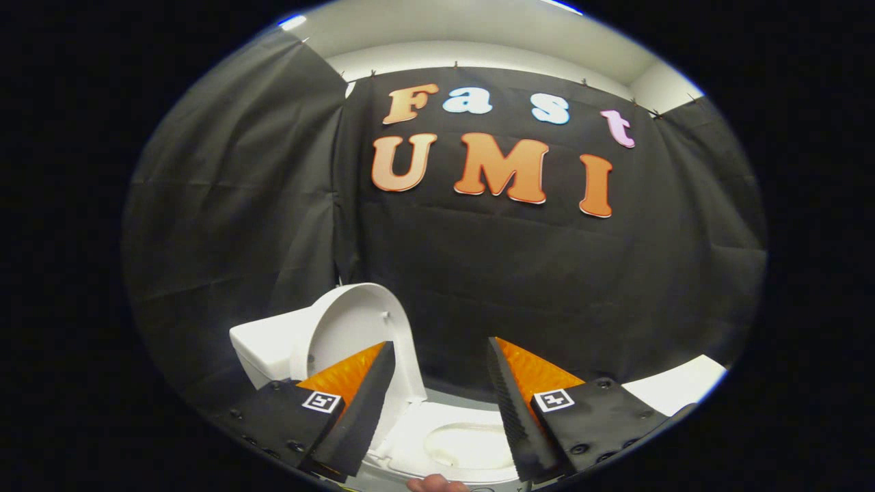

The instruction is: Open the toilet lid.

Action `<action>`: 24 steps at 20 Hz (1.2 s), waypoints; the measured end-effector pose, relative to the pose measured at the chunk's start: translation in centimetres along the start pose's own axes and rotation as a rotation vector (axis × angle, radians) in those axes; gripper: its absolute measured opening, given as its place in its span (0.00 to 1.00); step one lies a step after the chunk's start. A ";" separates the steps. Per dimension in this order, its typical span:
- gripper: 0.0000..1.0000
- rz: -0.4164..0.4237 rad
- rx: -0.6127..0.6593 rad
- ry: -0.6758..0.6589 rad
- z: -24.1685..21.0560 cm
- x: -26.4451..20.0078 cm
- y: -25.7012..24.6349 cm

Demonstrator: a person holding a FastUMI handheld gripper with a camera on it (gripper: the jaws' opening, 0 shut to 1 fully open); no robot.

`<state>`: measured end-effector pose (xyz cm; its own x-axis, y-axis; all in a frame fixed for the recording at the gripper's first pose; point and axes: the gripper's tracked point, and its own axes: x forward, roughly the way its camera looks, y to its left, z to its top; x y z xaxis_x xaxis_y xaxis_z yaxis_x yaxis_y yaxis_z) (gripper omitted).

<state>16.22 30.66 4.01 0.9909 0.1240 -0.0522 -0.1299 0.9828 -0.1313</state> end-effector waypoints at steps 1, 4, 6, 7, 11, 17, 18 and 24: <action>0.87 -0.011 0.014 -0.006 0.3 -0.7 -2.1; 0.87 -0.038 0.023 -0.025 0.8 -2.7 -8.0; 0.87 -0.067 0.042 -0.024 0.2 -4.5 -11.7; 0.87 -0.088 0.058 -0.025 -0.1 -5.4 -13.7; 0.88 -0.183 0.068 -0.035 -2.1 -8.7 -20.3; 0.88 -0.222 0.072 -0.035 -5.0 -12.4 -25.0; 0.88 -0.214 0.077 -0.074 -4.7 -12.8 -25.1; 0.88 -0.264 0.083 -0.032 -9.4 -14.6 -27.5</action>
<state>5.02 0.55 -0.89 0.9908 -0.1351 0.0043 0.1351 0.9893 -0.0547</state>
